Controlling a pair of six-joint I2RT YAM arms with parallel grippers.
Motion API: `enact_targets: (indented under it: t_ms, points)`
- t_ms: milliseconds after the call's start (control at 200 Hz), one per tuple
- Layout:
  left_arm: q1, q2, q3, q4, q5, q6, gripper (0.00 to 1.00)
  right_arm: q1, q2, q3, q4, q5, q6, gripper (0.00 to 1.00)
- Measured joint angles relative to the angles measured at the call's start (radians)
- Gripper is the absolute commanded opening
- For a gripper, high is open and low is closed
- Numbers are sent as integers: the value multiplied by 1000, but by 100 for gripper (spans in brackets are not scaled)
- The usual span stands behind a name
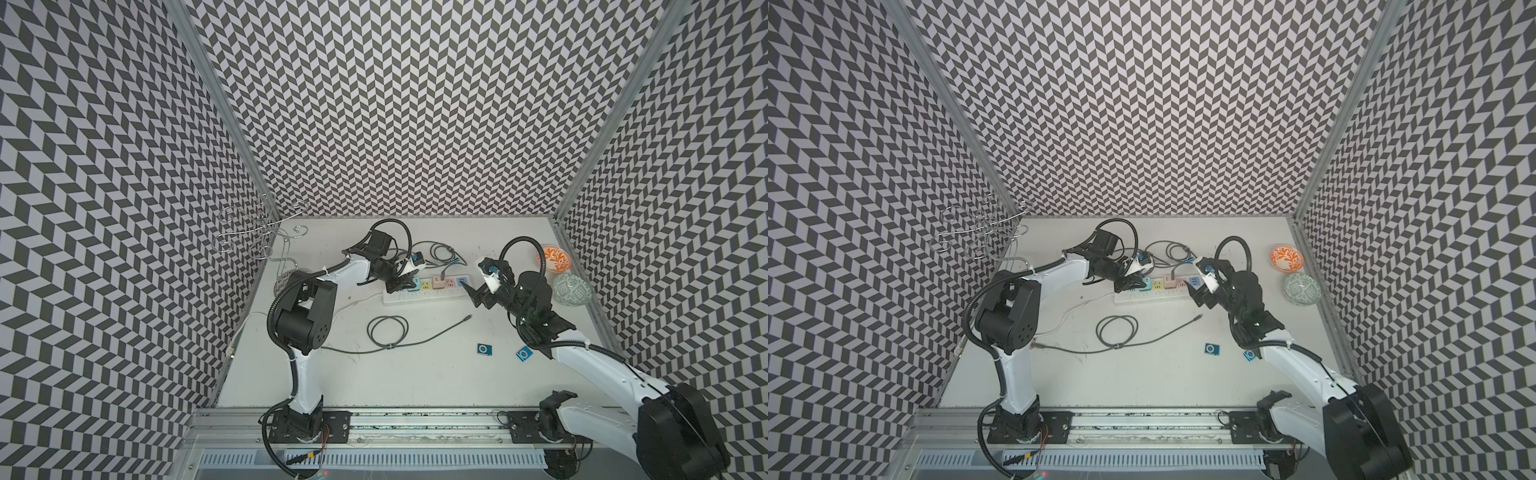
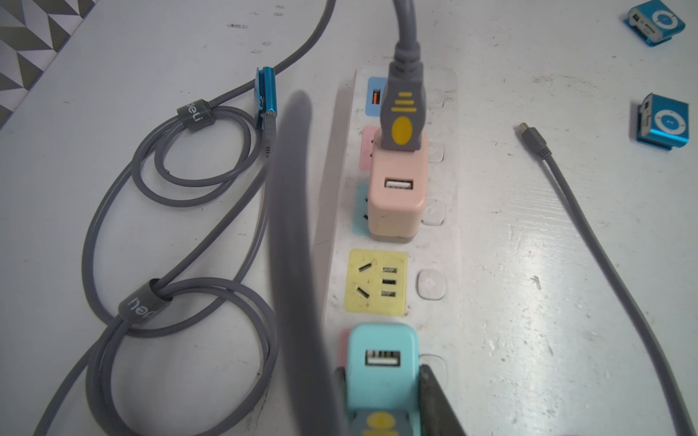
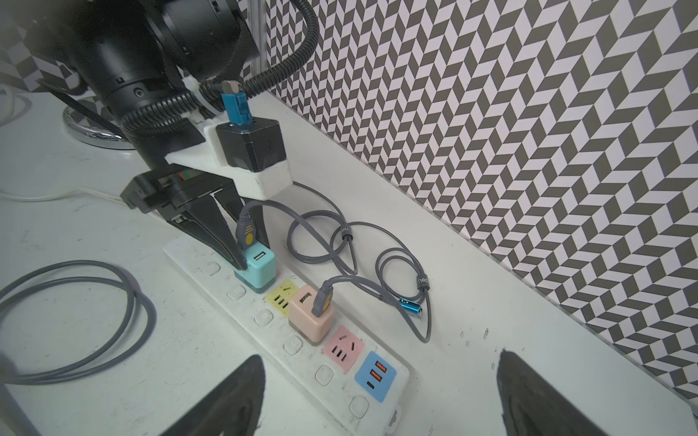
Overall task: Charge mp3
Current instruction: Insert the plug into the socket.
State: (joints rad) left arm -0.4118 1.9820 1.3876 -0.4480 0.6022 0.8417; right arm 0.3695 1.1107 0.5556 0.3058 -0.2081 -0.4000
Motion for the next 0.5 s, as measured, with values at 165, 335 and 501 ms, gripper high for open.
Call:
enact_targets:
  t_ms: [165, 335, 501]
  points:
    - [0, -37, -48, 50, -16, -31, 43, 0, -35, 0, -9, -13, 3, 94]
    - [7, -112, -84, 69, -45, -74, 60, 0, -54, -2, -7, -47, 10, 94]
    - [30, -224, -82, 113, -60, -101, 70, 0, -59, -2, -6, -69, 19, 94]
